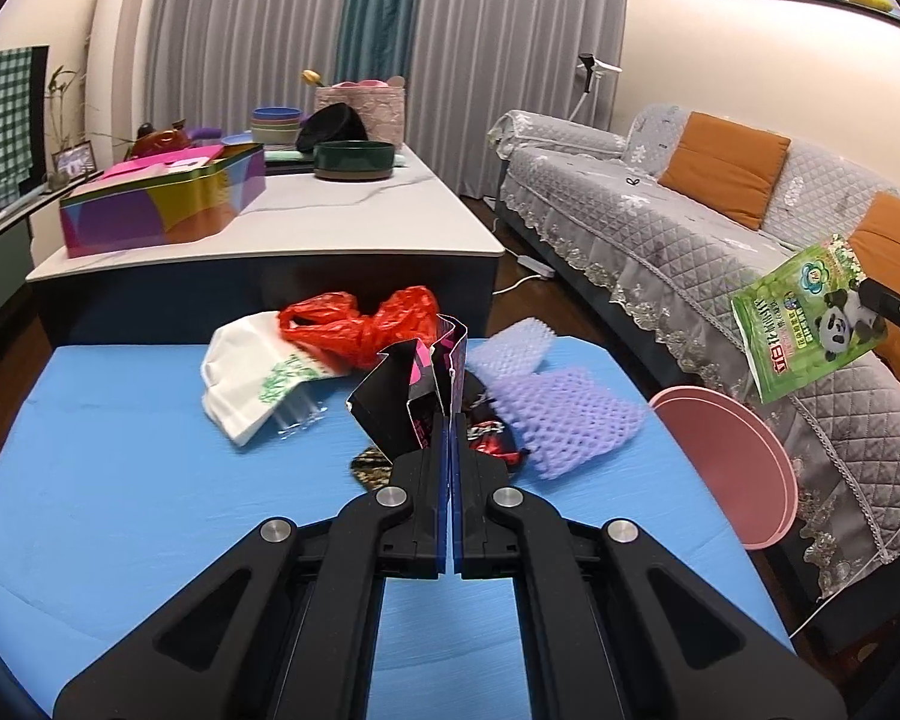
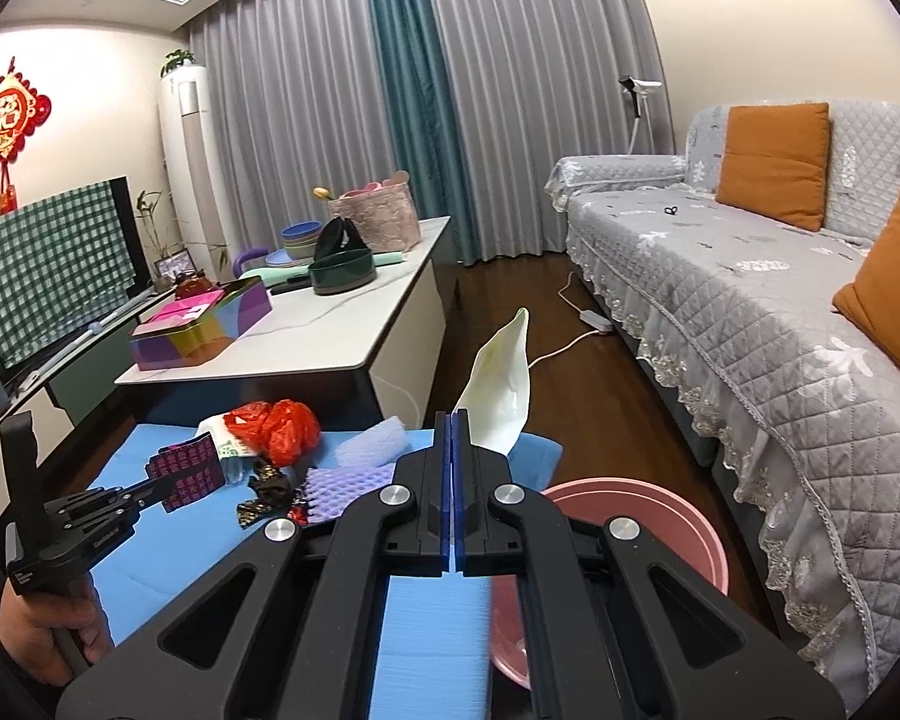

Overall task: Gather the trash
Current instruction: 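Carry the card with the left tool while the right tool carries the pouch toward the bin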

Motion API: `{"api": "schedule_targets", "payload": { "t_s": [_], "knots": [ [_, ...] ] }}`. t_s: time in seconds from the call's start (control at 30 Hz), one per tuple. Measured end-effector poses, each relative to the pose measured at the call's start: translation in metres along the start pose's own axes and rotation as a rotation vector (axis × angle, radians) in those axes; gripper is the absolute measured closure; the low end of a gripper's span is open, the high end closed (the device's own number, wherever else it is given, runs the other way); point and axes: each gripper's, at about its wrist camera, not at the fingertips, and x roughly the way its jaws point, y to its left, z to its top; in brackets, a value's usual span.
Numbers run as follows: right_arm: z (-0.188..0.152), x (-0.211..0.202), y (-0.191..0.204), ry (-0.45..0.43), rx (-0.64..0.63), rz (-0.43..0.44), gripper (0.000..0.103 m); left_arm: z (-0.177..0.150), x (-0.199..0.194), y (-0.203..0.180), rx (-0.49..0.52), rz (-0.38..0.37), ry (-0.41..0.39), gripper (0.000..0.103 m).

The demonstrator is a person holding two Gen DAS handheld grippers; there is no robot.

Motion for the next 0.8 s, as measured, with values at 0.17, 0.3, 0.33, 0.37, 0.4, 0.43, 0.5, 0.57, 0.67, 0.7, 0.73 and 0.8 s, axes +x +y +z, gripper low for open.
{"api": "schedule_targets", "payload": {
  "t_s": [0.17, 0.3, 0.33, 0.37, 0.4, 0.43, 0.5, 0.57, 0.67, 0.7, 0.73, 0.8],
  "knots": [
    [-0.001, -0.002, -0.009, -0.001, 0.009, -0.022, 0.102, 0.001, 0.004, -0.011, 0.01, -0.024, 0.001, 0.102],
    [0.0, -0.004, -0.018, -0.004, 0.018, -0.038, 0.102, 0.002, 0.006, -0.021, 0.018, -0.045, -0.001, 0.102],
    [0.001, -0.004, -0.021, -0.005, 0.02, -0.042, 0.102, 0.003, 0.006, -0.024, 0.021, -0.051, -0.001, 0.103],
    [0.001, -0.005, -0.024, -0.006, 0.024, -0.047, 0.102, 0.003, 0.007, -0.026, 0.023, -0.056, -0.002, 0.103],
    [0.001, -0.005, -0.026, -0.006, 0.027, -0.051, 0.102, 0.003, 0.008, -0.028, 0.026, -0.062, -0.002, 0.102],
    [0.001, -0.006, -0.029, -0.006, 0.03, -0.055, 0.102, 0.004, 0.008, -0.031, 0.029, -0.068, -0.002, 0.102],
    [0.001, -0.006, -0.035, -0.004, 0.035, -0.064, 0.102, 0.005, 0.009, -0.035, 0.032, -0.075, -0.003, 0.102],
    [0.001, -0.007, -0.039, -0.004, 0.038, -0.074, 0.102, 0.007, 0.01, -0.04, 0.034, -0.085, -0.004, 0.103],
    [0.0, -0.007, -0.046, -0.004, 0.043, -0.086, 0.102, 0.009, 0.012, -0.046, 0.038, -0.1, -0.005, 0.103],
    [0.0, -0.008, -0.048, -0.004, 0.044, -0.09, 0.102, 0.01, 0.012, -0.049, 0.04, -0.108, -0.006, 0.102],
    [0.0, -0.008, -0.05, -0.005, 0.045, -0.093, 0.102, 0.011, 0.012, -0.051, 0.042, -0.114, -0.006, 0.102],
    [0.0, -0.008, -0.054, -0.005, 0.046, -0.102, 0.102, 0.013, 0.012, -0.058, 0.047, -0.129, -0.007, 0.102]
  ]
}}
